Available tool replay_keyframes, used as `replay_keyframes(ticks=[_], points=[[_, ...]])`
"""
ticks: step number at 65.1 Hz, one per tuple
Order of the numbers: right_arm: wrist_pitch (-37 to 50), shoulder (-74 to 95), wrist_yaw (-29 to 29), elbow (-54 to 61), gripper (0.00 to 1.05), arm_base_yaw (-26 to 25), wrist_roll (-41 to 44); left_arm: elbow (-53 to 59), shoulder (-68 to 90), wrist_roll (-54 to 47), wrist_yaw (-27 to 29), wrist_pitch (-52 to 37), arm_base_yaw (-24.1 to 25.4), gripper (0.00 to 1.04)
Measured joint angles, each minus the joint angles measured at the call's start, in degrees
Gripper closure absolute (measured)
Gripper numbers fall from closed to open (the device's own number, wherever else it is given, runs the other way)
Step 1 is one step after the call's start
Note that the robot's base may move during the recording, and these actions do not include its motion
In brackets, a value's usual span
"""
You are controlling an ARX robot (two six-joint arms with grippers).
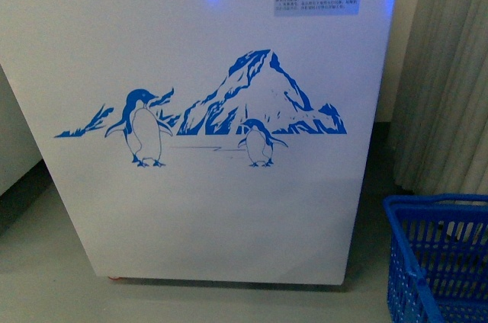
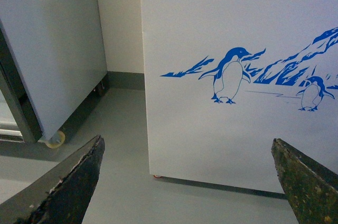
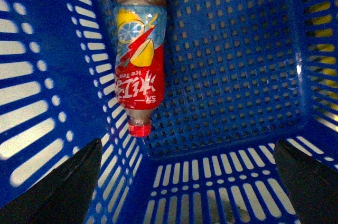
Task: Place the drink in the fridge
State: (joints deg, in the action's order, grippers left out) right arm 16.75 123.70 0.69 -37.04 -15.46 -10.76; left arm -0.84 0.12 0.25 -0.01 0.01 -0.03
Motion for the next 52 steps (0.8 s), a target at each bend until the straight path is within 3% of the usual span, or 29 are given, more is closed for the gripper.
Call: replay_keyframes(ticks=[23,52], points=[[-0.9,24.5,0.8,-19.5,0.08,3.9,-7.5,0.0,0.0,0.0,0.0,0.0,0.0,0.08],[-4.7,37.3,2.1,-33.0,0.08,7.1,-11.6,0.0,0.0,0.0,0.0,0.0,0.0,0.08]])
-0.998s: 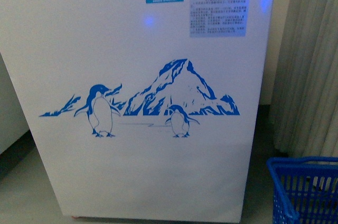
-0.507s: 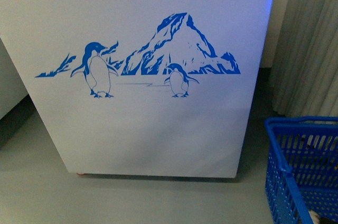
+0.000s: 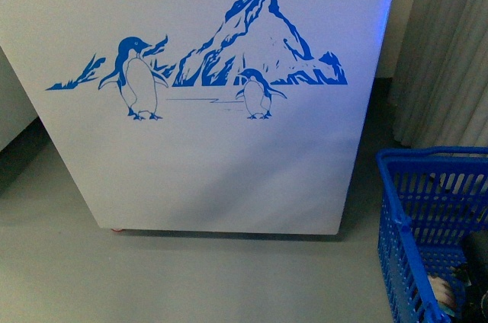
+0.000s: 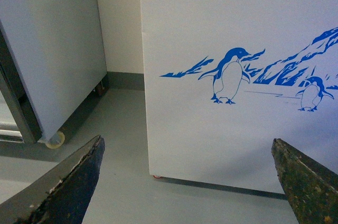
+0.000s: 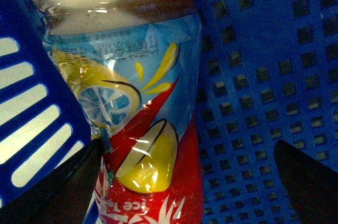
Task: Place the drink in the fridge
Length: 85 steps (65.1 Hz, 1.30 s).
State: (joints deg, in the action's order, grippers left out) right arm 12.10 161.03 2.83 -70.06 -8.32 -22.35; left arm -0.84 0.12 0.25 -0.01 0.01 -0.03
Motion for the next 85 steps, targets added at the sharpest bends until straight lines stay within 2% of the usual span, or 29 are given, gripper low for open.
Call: replay_keyframes(ticks=[10,19,22,29,34,46,53,69,77,85], points=[[-0.4,1.9,1.3,-1.5,0.09,0.5,2.3,0.0,0.0,0.0,0.0,0.0,0.0,0.08],[-0.8,3.6,4.1,0.8,0.33,-0.2,6.2,0.0,0.0,0.0,0.0,0.0,0.0,0.08],[-0.7,3.5,4.0,1.4,0.36,-0.6,6.9,0.0,0.0,0.0,0.0,0.0,0.0,0.08],[0.3,1.2,4.0,6.7,0.54,-3.0,9.2,0.0,0.0,0.0,0.0,0.0,0.0,0.08],[1.4,-3.4,3.8,11.0,0.59,-4.5,10.6,0.0,0.0,0.0,0.0,0.0,0.0,0.08],[6.4,-21.3,4.9,20.2,0.63,-6.1,15.2,0.0,0.0,0.0,0.0,0.0,0.0,0.08],[6.6,-33.7,1.5,23.7,0.63,-6.0,15.9,0.0,0.0,0.0,0.0,0.0,0.0,0.08],[2.8,-69.1,-8.3,27.4,0.63,-3.3,14.5,0.0,0.0,0.0,0.0,0.0,0.0,0.08],[-1.6,-84.8,-9.7,26.8,0.63,-1.4,14.4,0.0,0.0,0.0,0.0,0.0,0.0,0.08],[-8.9,-102.0,-8.1,26.4,0.63,3.7,16.5,0.0,0.0,0.0,0.0,0.0,0.0,0.08]])
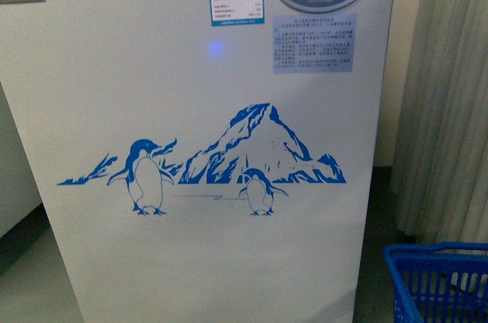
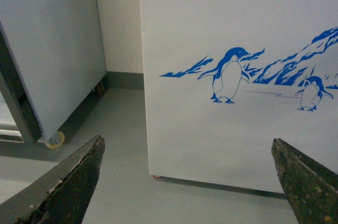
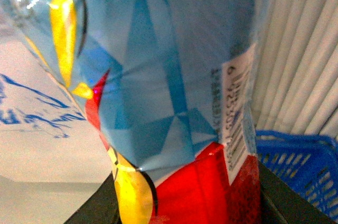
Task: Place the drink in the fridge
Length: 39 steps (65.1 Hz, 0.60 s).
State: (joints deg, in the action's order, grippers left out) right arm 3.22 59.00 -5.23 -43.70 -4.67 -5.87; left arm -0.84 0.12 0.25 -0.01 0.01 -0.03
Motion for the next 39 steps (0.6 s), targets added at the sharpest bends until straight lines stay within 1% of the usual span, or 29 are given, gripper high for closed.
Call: replay_keyframes(ticks=[8,11,16,18,19,23,25,26,28,34,39], points=[[-4.5,-9.5,5.0,0.9,0.63,6.5,2.2,0.0,0.0,0.0,0.0,0.0,0.0,0.08],[-5.2,-11.6,6.5,1.2,0.63,8.1,2.7,0.0,0.0,0.0,0.0,0.0,0.0,0.08],[-7.1,-16.6,11.1,1.8,0.63,11.8,3.9,0.0,0.0,0.0,0.0,0.0,0.0,0.08],[-7.7,-18.5,13.9,2.1,0.63,13.0,4.2,0.0,0.0,0.0,0.0,0.0,0.0,0.08],[-7.9,-18.9,13.9,2.1,0.63,13.2,4.2,0.0,0.0,0.0,0.0,0.0,0.0,0.08],[-9.4,-22.1,18.2,2.3,0.63,14.9,4.3,0.0,0.0,0.0,0.0,0.0,0.0,0.08],[-9.7,-23.1,19.4,2.3,0.63,15.3,4.3,0.0,0.0,0.0,0.0,0.0,0.0,0.08],[-9.9,-24.2,21.1,2.5,0.63,15.7,4.6,0.0,0.0,0.0,0.0,0.0,0.0,0.08],[-10.4,-25.4,22.2,2.7,0.63,16.0,4.7,0.0,0.0,0.0,0.0,0.0,0.0,0.08],[-12.8,-29.9,27.8,3.4,0.63,16.7,4.7,0.0,0.0,0.0,0.0,0.0,0.0,0.08],[-13.0,-31.9,30.7,4.4,0.63,16.7,4.6,0.0,0.0,0.0,0.0,0.0,0.0,0.08]])
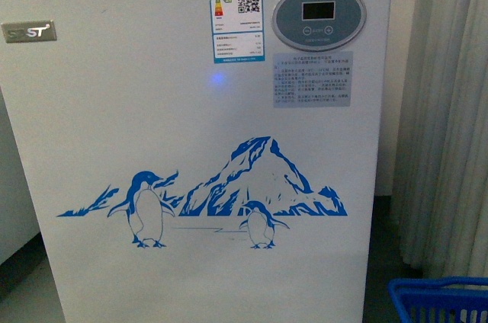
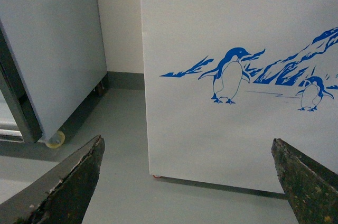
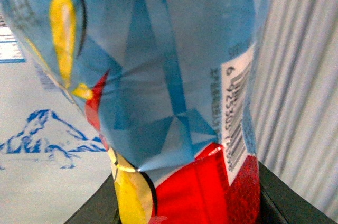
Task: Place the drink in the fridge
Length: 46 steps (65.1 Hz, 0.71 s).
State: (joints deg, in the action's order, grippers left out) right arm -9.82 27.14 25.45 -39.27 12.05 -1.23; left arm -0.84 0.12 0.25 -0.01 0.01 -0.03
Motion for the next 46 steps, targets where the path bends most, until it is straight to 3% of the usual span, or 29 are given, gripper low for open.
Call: replay_keyframes(ticks=[10,46], points=[[2.6,-2.8,9.0,2.8,0.64,2.5,0.2,0.0,0.0,0.0,0.0,0.0,0.0,0.08],[2.5,-2.3,9.3,4.8,0.64,3.1,0.6,0.0,0.0,0.0,0.0,0.0,0.0,0.08]])
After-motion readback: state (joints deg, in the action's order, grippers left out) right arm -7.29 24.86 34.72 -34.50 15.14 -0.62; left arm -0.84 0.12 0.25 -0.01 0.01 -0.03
